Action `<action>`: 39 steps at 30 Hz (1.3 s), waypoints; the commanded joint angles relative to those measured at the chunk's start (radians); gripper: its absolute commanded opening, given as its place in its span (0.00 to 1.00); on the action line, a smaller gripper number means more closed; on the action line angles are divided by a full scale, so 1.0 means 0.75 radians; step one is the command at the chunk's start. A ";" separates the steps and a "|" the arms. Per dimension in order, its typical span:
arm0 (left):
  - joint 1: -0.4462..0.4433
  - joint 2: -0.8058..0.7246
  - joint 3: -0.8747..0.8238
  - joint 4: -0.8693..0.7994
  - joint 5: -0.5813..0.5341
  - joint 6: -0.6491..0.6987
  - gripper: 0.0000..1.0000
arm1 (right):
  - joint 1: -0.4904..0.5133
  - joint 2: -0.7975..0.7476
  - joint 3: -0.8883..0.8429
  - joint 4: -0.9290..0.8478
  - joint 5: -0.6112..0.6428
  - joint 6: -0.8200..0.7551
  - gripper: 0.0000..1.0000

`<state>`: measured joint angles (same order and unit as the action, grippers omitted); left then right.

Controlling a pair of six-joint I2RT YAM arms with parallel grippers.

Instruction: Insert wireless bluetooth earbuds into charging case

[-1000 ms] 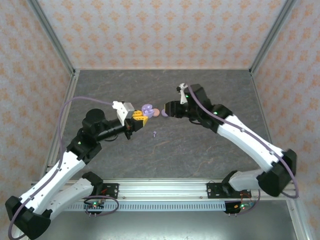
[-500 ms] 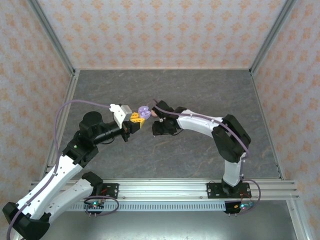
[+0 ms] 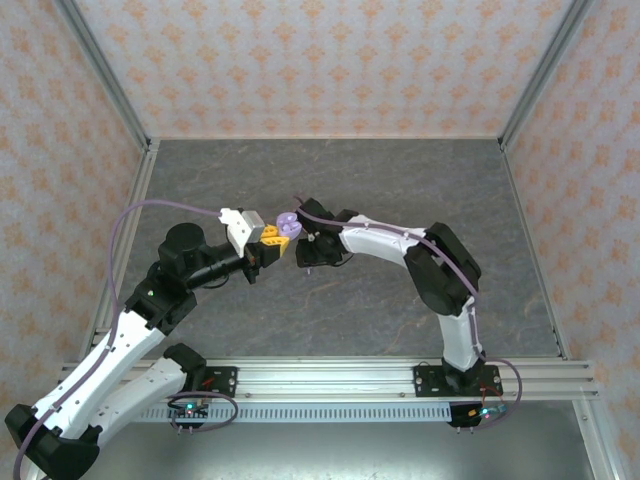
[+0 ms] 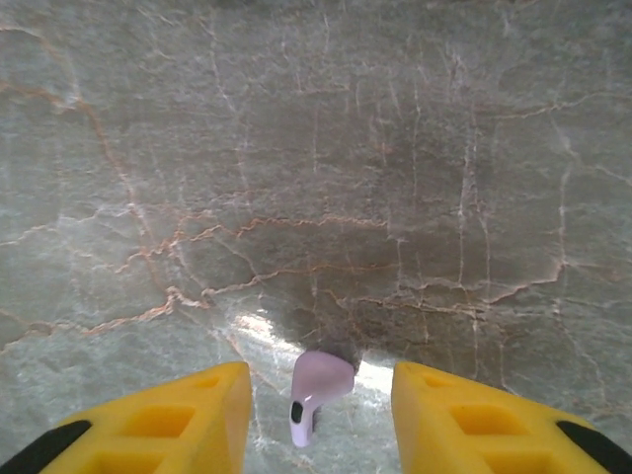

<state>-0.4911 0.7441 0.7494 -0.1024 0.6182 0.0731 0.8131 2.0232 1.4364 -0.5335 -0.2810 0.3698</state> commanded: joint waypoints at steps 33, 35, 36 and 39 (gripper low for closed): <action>-0.010 -0.017 -0.013 0.021 -0.014 0.001 0.05 | -0.006 -0.458 -0.101 -0.013 0.178 0.017 0.20; -0.010 -0.006 -0.020 0.042 -0.011 -0.003 0.05 | -0.007 -0.568 -0.117 -0.017 0.233 0.013 0.20; -0.009 0.007 -0.023 0.056 -0.007 -0.003 0.05 | -0.006 -0.628 -0.123 -0.016 0.258 0.011 0.20; -0.009 0.046 -0.030 0.110 0.017 -0.018 0.05 | -0.004 -0.781 -0.139 -0.006 0.313 0.011 0.20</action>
<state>-0.4911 0.7597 0.7425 -0.0952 0.6197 0.0761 0.8101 1.5219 1.3560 -0.5488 -0.1360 0.3676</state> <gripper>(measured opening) 0.130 0.202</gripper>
